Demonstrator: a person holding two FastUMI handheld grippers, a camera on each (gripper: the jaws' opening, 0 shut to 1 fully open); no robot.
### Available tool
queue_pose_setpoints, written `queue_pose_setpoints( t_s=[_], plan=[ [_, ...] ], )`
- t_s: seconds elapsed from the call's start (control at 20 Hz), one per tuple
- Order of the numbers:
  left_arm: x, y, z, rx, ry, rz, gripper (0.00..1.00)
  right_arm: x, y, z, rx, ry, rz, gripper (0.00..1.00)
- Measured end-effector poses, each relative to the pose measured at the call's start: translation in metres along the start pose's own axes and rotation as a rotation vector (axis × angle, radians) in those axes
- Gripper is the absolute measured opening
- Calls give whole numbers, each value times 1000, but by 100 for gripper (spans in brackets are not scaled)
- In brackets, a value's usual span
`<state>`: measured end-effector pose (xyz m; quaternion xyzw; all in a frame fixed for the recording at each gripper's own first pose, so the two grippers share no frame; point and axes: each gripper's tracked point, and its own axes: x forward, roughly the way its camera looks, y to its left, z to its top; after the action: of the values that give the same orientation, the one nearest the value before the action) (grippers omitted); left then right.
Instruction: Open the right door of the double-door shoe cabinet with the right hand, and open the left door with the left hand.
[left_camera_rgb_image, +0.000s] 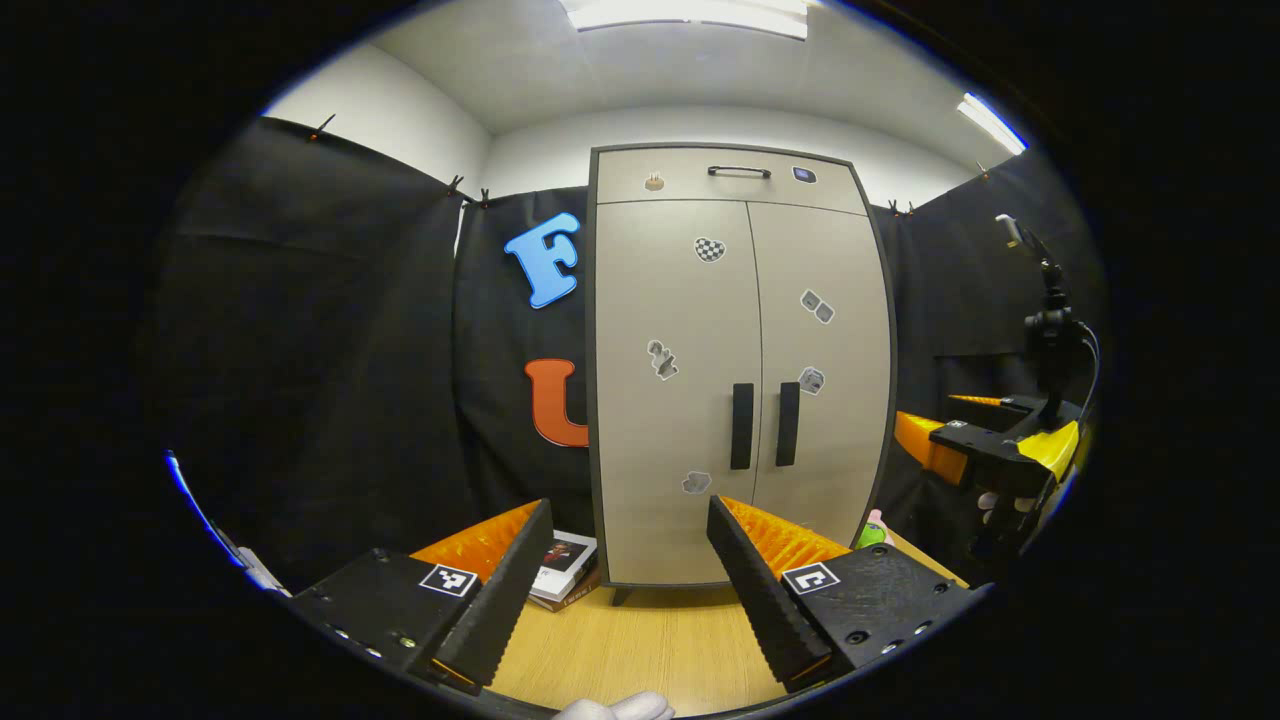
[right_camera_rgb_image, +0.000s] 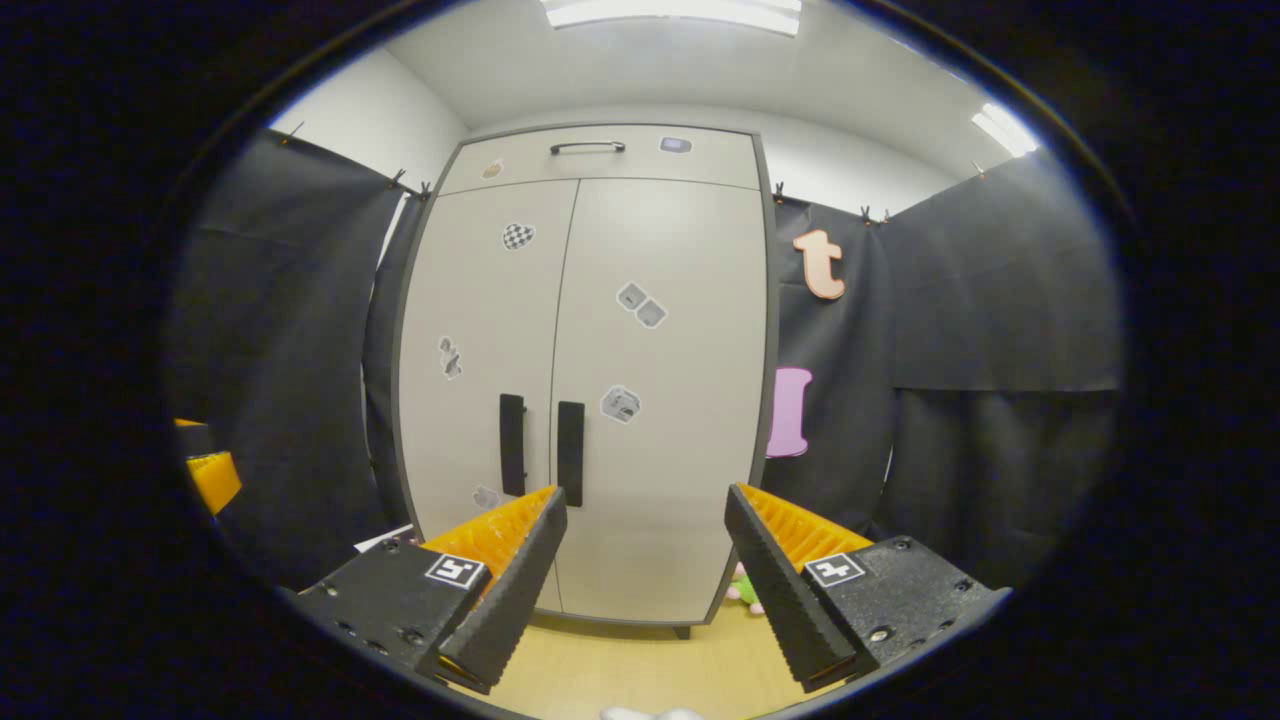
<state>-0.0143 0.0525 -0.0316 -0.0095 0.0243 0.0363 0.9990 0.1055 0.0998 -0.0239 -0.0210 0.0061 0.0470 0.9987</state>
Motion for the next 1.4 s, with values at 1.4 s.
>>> queue_pose_setpoints(
  t_s=[1.4],
  plan=[
    [9, 73, 0, 13, 16, 176, 95, 220, 64, -46, 58, 143, -42, 62]
  ],
)
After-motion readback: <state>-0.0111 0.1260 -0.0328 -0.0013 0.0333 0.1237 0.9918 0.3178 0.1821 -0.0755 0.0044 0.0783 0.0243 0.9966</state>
